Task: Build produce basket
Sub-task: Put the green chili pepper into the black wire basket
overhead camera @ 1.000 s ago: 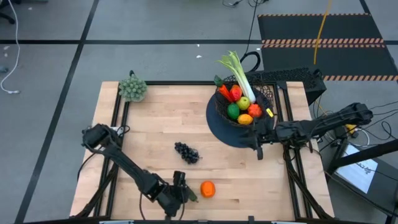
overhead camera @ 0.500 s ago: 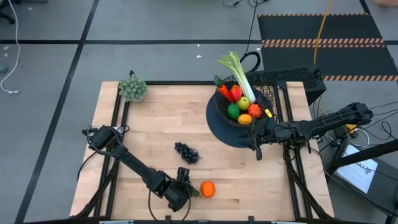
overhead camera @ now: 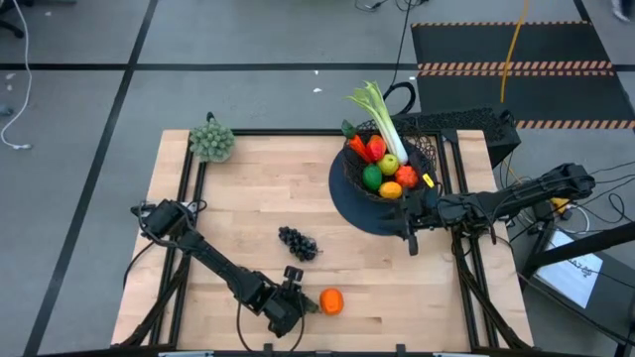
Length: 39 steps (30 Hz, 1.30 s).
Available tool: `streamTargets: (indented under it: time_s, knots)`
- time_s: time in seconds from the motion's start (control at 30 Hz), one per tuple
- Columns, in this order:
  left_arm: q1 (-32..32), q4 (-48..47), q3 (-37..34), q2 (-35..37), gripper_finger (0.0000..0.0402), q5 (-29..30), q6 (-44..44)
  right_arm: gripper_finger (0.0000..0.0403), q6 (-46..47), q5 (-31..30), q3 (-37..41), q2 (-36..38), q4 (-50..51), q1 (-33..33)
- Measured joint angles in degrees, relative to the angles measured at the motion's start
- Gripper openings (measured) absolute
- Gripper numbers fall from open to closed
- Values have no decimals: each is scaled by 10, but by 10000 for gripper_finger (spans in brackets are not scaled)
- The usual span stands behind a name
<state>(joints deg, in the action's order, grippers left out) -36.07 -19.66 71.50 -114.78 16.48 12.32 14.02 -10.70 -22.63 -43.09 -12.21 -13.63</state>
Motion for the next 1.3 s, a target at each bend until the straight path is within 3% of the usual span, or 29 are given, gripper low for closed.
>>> streamTargets:
  time_s: [0.23, 0.5, 0.63, 0.9, 1.07, 1.3]
  knots:
    - [-5, -8, 0, 23, 120, -18, 2, 123, -2, 0, 0, 0, 0, 0]
    - [-20, -6, 0, 121, 118, -10, -12, 123, -2, 0, 0, 0, 0, 0]
    - [-24, 0, 0, 188, 118, 40, -41, 123, 0, 0, 0, 0, 0, 0]
    - [-4, 62, 1, 316, 118, 218, -118, 123, 50, -1, 0, 0, -5, 0]
    - [15, 69, 1, 349, 118, 228, -162, 123, 78, -20, 0, 0, -14, -3]
    - [30, 81, 1, 344, 118, 221, -163, 123, 78, -58, 0, 0, -24, -25]
